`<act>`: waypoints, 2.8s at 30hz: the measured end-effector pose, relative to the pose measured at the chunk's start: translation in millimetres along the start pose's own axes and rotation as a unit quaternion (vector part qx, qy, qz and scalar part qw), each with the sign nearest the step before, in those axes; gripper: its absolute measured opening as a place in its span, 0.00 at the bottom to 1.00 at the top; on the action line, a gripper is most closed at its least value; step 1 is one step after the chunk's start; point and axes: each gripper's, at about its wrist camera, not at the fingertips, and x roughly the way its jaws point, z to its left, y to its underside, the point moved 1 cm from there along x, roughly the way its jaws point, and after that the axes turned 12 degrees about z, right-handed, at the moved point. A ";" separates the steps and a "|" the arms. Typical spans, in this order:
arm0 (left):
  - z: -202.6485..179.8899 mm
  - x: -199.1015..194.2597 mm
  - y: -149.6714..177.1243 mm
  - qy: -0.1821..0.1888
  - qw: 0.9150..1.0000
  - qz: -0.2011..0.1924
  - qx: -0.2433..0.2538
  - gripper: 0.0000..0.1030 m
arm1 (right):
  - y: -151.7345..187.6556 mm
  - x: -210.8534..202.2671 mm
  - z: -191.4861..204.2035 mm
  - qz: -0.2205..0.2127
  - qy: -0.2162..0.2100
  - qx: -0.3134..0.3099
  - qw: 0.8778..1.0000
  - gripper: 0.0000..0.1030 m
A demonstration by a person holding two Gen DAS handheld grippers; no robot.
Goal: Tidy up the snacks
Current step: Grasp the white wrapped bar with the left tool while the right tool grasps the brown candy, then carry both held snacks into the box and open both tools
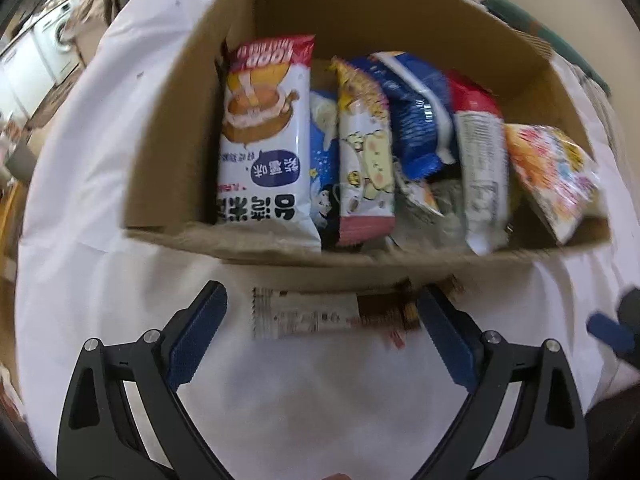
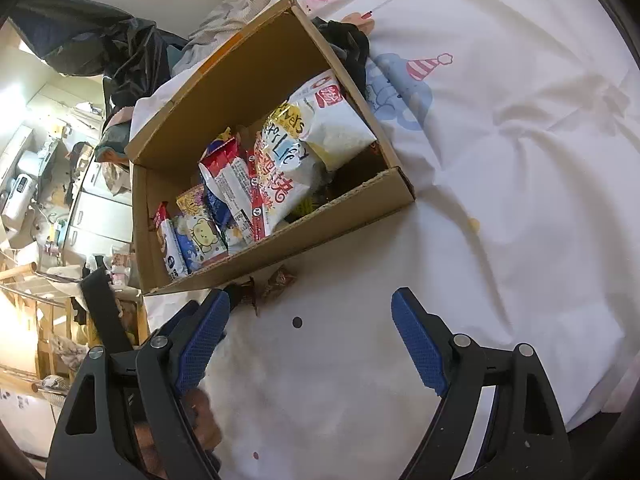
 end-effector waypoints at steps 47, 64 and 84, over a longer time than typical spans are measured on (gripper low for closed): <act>34.7 -93.8 46.8 0.014 1.000 -0.005 0.016 0.15 | -14.0 118.3 60.4 0.063 0.153 -0.063 0.984 0.29; 28.0 -85.7 47.3 -0.015 1.000 -0.013 0.016 0.15 | 51.9 36.2 55.8 0.042 0.013 -0.131 0.990 0.13; 15.3 -141.9 -8.1 -0.003 0.995 -0.069 0.069 0.15 | 8.6 -45.9 86.0 -0.081 -0.033 -0.169 0.982 0.13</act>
